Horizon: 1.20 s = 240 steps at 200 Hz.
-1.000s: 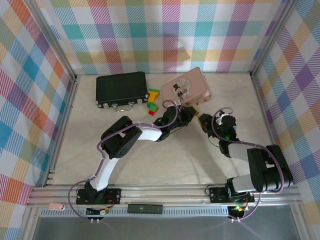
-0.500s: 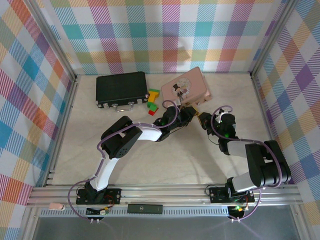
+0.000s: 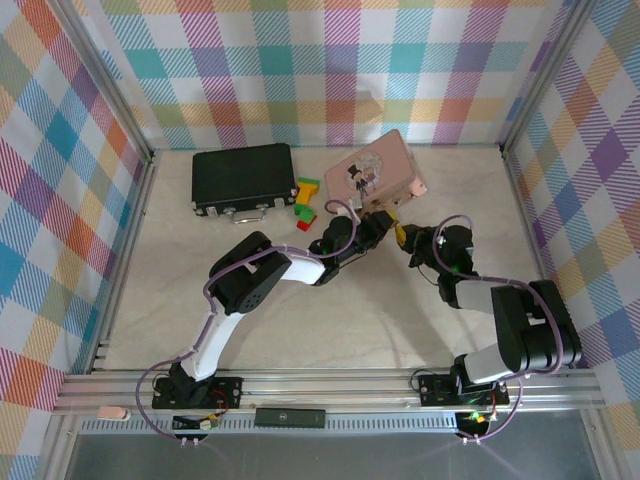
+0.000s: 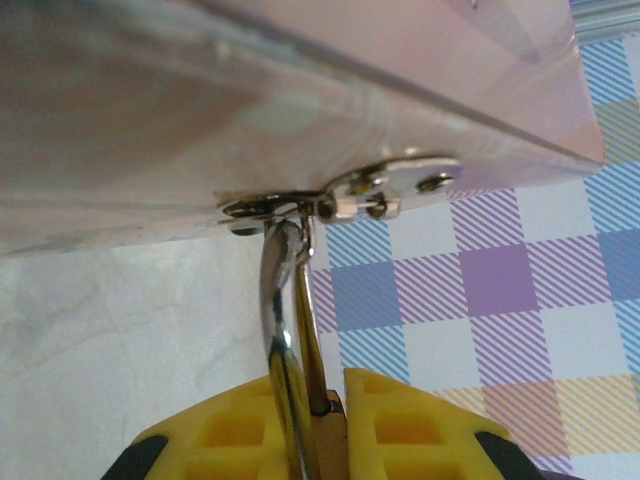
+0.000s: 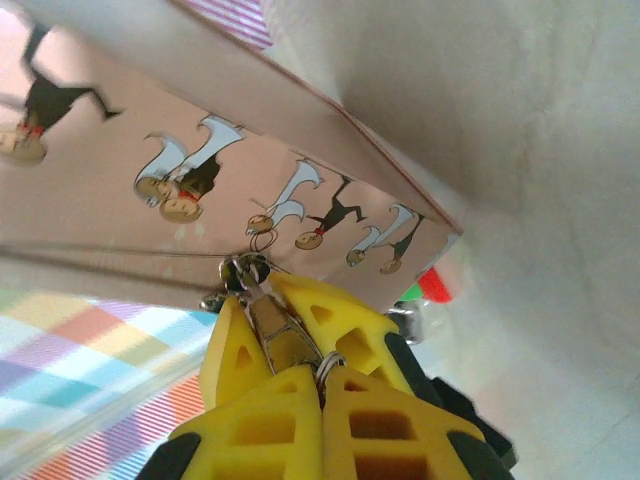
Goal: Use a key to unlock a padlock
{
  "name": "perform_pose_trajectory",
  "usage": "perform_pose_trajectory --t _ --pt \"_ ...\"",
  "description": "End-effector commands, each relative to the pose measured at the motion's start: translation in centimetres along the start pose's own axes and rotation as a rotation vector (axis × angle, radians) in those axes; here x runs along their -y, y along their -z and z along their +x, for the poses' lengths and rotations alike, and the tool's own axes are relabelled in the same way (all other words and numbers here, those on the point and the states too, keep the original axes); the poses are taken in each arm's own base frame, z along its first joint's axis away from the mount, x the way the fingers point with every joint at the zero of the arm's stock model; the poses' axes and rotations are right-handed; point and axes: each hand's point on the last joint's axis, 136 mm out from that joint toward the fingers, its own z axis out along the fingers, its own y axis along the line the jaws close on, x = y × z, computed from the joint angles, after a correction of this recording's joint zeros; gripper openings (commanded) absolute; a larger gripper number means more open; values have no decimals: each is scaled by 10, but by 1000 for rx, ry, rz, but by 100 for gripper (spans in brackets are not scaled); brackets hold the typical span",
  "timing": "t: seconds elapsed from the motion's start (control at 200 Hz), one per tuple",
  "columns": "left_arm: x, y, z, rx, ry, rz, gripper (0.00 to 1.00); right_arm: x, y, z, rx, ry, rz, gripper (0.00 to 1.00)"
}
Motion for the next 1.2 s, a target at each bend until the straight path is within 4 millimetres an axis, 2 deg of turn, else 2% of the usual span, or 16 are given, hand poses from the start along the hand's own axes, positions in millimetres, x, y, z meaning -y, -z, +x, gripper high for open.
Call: perform_pose_trajectory --t 0.0,0.09,0.22,0.325,0.535,0.695,0.805,1.055,1.195 --pt "7 -5 27 -92 -78 75 0 -62 -8 25 -142 -267 -193 0" --pt "2 -7 27 -90 -97 56 0 -65 -8 21 -127 -325 -227 0" --pt "-2 -12 28 -98 -107 37 0 -56 -2 11 -69 -402 -249 0" --pt "-3 -15 27 -93 -107 40 0 -57 -1 9 -54 -429 -259 0" --pt "-13 -25 25 -80 -92 38 0 -70 -14 6 -54 -522 -342 0" --pt "-13 -26 19 -63 -112 21 0 -61 -22 7 -56 -542 -338 0" --pt "-10 -24 14 -58 -110 2 0 -48 -17 1 -32 -441 -303 0" --pt "-14 -14 3 -17 -81 -114 0 8 -6 -2 5 -73 -60 0" --pt "-21 -14 1 -1 -30 -135 0 19 -1 0 -5 158 35 2"
